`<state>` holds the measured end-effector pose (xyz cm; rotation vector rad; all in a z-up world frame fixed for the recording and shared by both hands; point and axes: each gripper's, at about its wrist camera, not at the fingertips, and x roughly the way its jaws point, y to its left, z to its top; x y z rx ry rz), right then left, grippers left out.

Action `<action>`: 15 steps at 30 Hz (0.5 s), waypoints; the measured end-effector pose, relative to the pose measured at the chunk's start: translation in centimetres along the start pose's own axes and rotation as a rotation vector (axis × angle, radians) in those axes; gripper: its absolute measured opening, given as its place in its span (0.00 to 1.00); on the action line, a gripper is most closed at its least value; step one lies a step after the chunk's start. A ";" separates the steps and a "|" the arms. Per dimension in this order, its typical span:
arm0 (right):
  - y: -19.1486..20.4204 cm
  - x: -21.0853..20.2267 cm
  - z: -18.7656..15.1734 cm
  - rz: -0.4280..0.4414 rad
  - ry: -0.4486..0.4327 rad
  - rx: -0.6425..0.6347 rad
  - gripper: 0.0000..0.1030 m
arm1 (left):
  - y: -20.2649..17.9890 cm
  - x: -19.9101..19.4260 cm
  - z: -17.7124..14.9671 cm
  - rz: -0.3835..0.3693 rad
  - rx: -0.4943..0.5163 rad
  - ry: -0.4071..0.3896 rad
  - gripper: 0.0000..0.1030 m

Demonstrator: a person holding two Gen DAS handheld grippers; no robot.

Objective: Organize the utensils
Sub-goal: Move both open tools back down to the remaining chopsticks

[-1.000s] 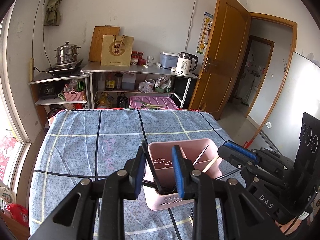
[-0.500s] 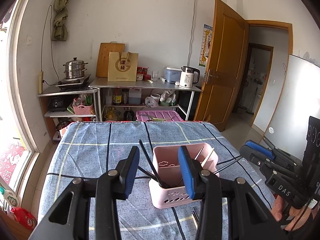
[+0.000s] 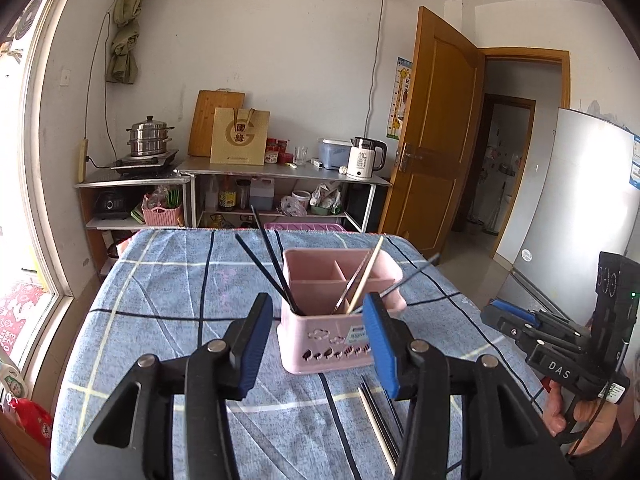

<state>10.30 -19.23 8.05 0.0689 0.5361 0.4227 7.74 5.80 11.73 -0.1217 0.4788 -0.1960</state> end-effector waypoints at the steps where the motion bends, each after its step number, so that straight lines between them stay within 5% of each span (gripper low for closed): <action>1: -0.1 0.5 -0.9 0.003 0.033 0.006 0.23 | -0.3 0.3 -0.8 -0.009 -0.001 0.019 0.48; 8: -0.6 4.1 -5.9 0.002 0.217 0.029 0.23 | -2.7 4.8 -7.1 -0.062 -0.006 0.227 0.48; 15: -0.8 6.1 -8.1 0.008 0.302 0.031 0.23 | -4.4 8.2 -11.5 -0.067 -0.005 0.373 0.48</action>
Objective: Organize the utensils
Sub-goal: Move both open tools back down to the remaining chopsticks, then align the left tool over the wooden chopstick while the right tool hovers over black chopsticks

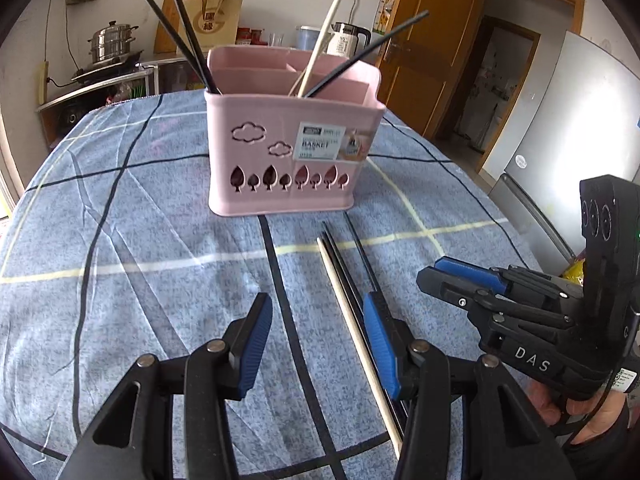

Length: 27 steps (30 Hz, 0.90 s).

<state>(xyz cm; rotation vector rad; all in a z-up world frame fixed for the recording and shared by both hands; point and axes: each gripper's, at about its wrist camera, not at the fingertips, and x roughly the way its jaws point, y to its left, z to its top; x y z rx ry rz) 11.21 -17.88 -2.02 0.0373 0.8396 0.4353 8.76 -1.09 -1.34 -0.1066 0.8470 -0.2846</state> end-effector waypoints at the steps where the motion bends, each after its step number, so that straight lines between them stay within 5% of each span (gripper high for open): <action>1: 0.1 0.2 -0.2 0.003 0.006 -0.002 0.23 | -0.1 0.4 -0.2 0.001 0.001 0.012 0.48; 14: 0.6 1.5 -0.6 0.022 0.043 -0.016 0.23 | -0.7 3.3 -1.0 0.030 0.005 0.089 0.48; 27: -0.8 0.2 -0.5 -0.001 0.013 0.018 0.23 | -1.3 3.6 -1.0 0.074 0.047 0.077 0.55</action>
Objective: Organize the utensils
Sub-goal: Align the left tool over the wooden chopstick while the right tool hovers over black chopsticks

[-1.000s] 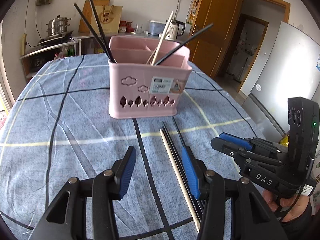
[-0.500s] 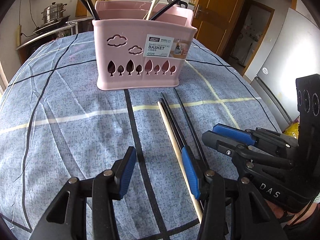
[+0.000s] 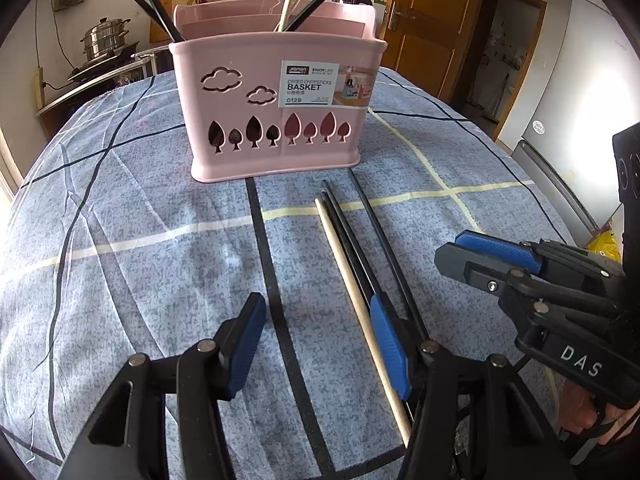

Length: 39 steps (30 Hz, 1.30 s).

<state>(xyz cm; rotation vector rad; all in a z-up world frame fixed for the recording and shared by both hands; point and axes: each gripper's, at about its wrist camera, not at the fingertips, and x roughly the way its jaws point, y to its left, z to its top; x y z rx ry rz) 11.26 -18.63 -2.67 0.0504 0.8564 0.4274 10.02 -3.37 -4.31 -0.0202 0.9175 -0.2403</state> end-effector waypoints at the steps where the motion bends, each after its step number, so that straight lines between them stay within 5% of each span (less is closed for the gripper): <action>1: -0.1 -0.1 0.0 -0.003 -0.003 0.002 0.23 | 0.1 0.0 0.0 0.000 0.002 -0.001 0.55; 11: -0.2 -0.2 0.2 0.005 -0.009 0.003 0.23 | 0.9 -0.3 -0.7 0.079 0.048 -0.009 0.55; 23: -0.6 -0.7 0.1 0.008 -0.019 0.018 0.23 | 1.8 0.4 1.3 -0.002 -0.066 -0.007 0.55; 39: -1.8 -1.2 0.1 0.012 -0.033 0.048 0.23 | 1.5 2.2 3.2 0.083 -0.063 -0.014 0.56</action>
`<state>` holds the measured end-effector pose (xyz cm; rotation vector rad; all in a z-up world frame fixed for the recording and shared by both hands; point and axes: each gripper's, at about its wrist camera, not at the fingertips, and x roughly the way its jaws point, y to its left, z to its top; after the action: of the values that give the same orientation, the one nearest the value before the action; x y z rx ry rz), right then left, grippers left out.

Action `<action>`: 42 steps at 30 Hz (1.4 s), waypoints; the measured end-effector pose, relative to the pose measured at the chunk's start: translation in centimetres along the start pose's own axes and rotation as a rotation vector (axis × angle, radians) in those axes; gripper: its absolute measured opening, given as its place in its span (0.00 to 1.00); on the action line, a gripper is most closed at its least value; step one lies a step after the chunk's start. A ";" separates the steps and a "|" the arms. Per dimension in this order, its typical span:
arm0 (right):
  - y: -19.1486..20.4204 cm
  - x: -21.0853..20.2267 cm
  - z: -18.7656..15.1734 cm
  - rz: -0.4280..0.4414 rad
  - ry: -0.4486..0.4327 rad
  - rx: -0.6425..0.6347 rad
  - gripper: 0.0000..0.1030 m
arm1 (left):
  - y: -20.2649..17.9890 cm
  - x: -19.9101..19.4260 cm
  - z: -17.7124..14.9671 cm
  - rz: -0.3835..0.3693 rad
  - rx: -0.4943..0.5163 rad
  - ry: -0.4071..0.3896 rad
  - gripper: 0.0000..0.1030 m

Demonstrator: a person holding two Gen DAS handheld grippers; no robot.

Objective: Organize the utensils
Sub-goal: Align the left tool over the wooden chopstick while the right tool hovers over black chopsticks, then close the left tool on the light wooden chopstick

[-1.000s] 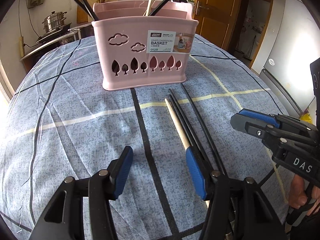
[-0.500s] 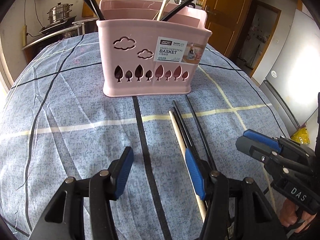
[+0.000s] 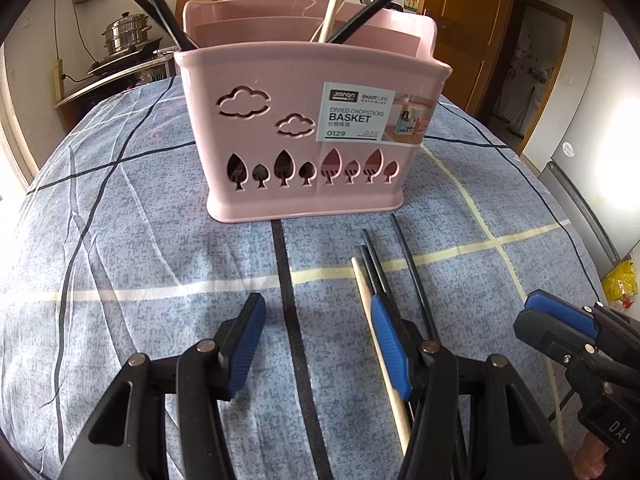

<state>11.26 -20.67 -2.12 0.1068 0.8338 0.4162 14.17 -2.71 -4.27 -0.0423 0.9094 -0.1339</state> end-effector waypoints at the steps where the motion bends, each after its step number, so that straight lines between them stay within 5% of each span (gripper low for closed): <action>1: 0.0 0.0 0.0 0.002 -0.001 0.001 0.23 | 0.2 0.0 0.0 0.005 -0.001 -0.002 0.56; 14: -0.3 -0.1 -0.1 0.007 -0.002 0.010 0.23 | 0.6 0.7 1.4 -0.015 -0.059 0.024 0.56; 33: -0.2 -0.1 -0.2 0.017 0.000 0.010 0.23 | -1.2 0.8 0.1 0.071 0.040 0.002 0.64; 38: 0.8 0.0 -0.1 0.029 0.003 -0.017 0.23 | 0.4 -0.4 -0.8 0.047 0.059 0.003 0.48; 40: 1.2 0.4 0.1 0.030 0.011 -0.025 0.23 | 1.5 -1.0 -1.2 0.055 0.066 0.001 0.25; 42: 1.7 0.9 0.2 0.031 0.020 -0.036 0.23 | 2.7 -1.5 -1.4 0.051 0.063 0.002 0.15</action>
<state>11.42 -18.76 -2.17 0.0822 0.8447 0.4617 12.49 0.22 -4.22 0.0396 0.9070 -0.1157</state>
